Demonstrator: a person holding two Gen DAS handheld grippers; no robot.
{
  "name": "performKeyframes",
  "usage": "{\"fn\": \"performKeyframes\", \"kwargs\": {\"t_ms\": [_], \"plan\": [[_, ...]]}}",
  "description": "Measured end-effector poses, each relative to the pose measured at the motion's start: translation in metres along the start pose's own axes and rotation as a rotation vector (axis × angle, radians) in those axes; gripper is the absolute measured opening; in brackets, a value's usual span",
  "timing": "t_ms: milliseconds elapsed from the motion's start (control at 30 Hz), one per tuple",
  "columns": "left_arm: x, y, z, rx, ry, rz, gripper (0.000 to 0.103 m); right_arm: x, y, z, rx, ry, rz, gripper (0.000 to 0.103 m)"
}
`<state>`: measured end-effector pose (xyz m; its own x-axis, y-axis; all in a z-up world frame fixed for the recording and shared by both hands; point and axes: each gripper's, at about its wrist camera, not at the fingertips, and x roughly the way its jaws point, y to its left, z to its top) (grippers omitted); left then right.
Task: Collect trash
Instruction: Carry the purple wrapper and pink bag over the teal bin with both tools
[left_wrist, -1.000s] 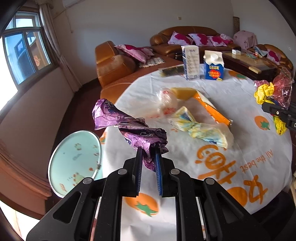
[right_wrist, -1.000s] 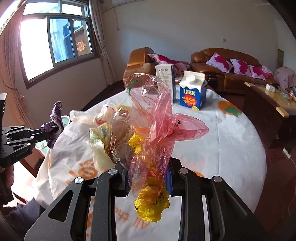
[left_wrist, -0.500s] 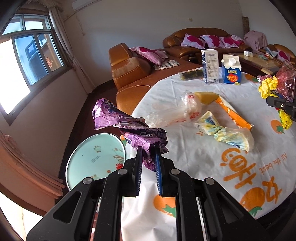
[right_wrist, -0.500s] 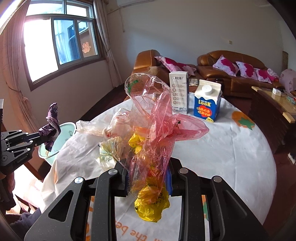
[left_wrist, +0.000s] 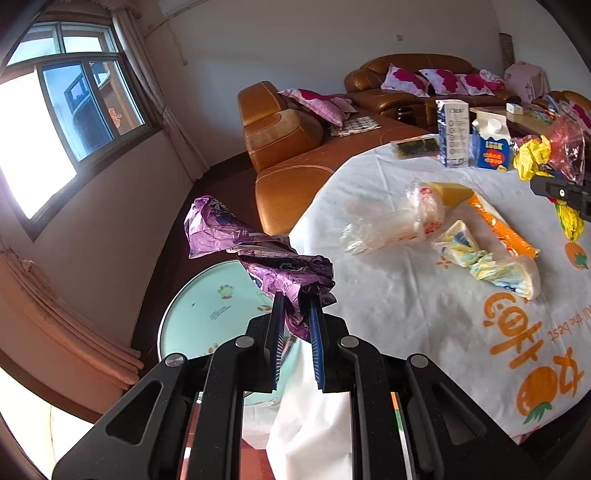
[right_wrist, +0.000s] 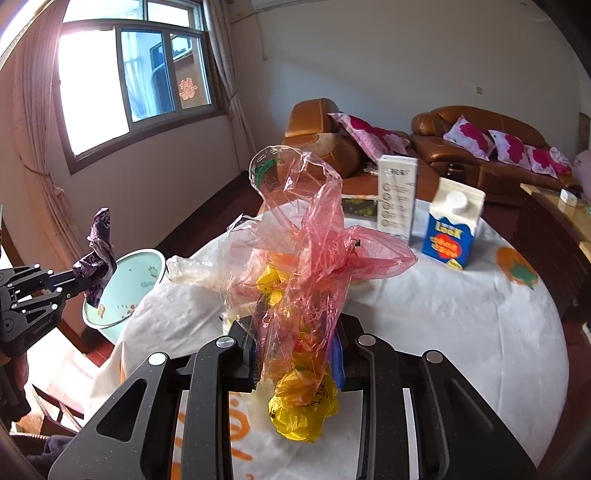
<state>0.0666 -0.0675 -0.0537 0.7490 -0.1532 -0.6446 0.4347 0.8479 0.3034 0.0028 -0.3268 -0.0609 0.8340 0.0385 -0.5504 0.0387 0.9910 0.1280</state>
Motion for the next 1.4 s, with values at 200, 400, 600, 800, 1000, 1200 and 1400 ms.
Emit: {"fn": "performKeyframes", "kwargs": {"t_ms": [200, 400, 600, 800, 1000, 1200, 1400], "plan": [[0.01, 0.019, -0.007, -0.024, 0.026, 0.029, 0.013, 0.016, 0.015, 0.013, -0.021, 0.002, 0.021, 0.029], [0.018, 0.038, -0.014, -0.044, 0.045, 0.059, 0.013, 0.032, 0.038, 0.028, -0.049, 0.007, 0.05, 0.029], [0.023, 0.055, -0.02, -0.061, 0.058, 0.081, 0.013, 0.048, 0.057, 0.037, -0.08, 0.02, 0.065, 0.029], [0.026, 0.066, -0.025, -0.08, 0.065, 0.095, 0.013, 0.059, 0.071, 0.041, -0.103, 0.03, 0.071, 0.029], [0.032, 0.075, -0.029, -0.089, 0.075, 0.11, 0.013, 0.069, 0.083, 0.044, -0.122, 0.038, 0.078, 0.029], [0.036, 0.085, -0.033, -0.099, 0.086, 0.121, 0.013, 0.079, 0.095, 0.048, -0.144, 0.044, 0.09, 0.029], [0.039, 0.094, -0.036, -0.11, 0.092, 0.132, 0.013, 0.087, 0.108, 0.052, -0.166, 0.047, 0.101, 0.029]]}}
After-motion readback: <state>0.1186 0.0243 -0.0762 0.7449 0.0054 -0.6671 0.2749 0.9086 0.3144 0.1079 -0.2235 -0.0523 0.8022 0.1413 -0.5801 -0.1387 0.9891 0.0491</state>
